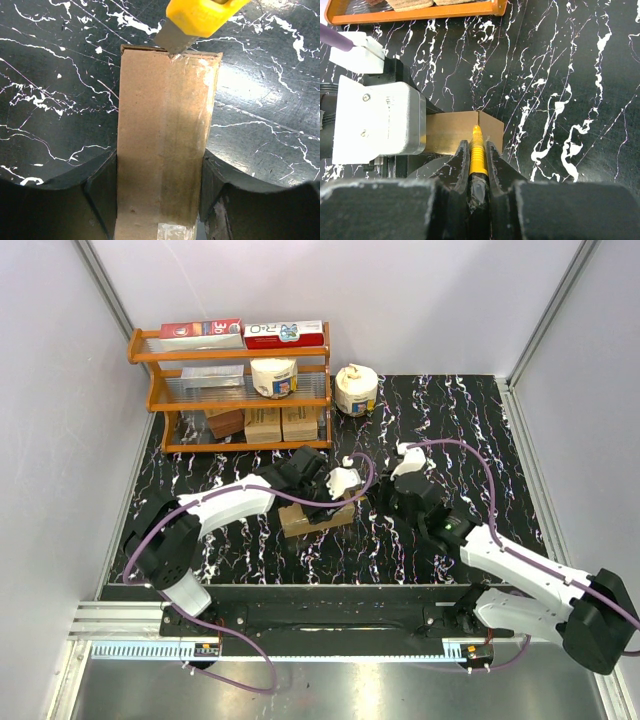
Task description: Unpack the express box
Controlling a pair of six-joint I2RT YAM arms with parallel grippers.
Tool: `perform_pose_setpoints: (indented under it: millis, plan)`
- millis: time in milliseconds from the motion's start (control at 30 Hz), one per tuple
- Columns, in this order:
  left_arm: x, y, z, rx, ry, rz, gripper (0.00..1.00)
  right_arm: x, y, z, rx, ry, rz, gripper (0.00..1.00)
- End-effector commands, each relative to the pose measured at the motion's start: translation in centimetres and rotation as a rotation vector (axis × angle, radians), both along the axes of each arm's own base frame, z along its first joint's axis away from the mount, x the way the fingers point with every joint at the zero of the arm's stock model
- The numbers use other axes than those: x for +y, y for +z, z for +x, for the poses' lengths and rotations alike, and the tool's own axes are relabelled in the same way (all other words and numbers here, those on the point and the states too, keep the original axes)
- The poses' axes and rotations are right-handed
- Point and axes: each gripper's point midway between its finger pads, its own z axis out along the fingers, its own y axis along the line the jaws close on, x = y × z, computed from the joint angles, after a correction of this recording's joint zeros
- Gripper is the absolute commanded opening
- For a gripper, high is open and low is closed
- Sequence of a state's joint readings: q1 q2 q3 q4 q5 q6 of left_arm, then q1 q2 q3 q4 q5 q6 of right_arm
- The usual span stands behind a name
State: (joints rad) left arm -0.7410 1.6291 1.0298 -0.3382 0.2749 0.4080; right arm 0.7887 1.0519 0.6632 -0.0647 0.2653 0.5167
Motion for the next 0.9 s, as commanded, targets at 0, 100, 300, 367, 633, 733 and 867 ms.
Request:
perform_pose_setpoints:
  millis: [0,100,300,367,633,733,867]
  plan:
    - [4.4,-4.8,0.4,0.078,0.152,0.185,0.35,-1.3,-5.0,-6.0,0.247,0.159,-0.142,0.00]
    - [4.4,-4.8,0.3,0.082,0.147,0.187,0.34,-1.4,-4.8,-6.3,0.251,0.166,-0.138,0.00]
    - [4.4,-4.9,0.5,0.078,0.151,0.193,0.34,-1.1,-4.8,-6.8,0.269,0.197,-0.132,0.00]
    - [4.4,-4.9,0.4,0.082,0.148,0.193,0.34,-1.1,-4.9,-7.1,0.275,0.210,-0.133,0.00]
    - [4.6,-4.9,0.4,0.074,0.143,0.194,0.34,-2.5,-4.4,-8.3,0.288,0.216,-0.164,0.00]
    - [4.5,-4.9,0.3,0.076,0.135,0.194,0.34,-2.6,-3.9,-8.4,0.296,0.206,-0.155,0.00]
    - [4.4,-4.6,0.2,0.065,0.119,0.183,0.33,-2.8,-2.5,-7.3,0.251,0.165,-0.153,0.00]
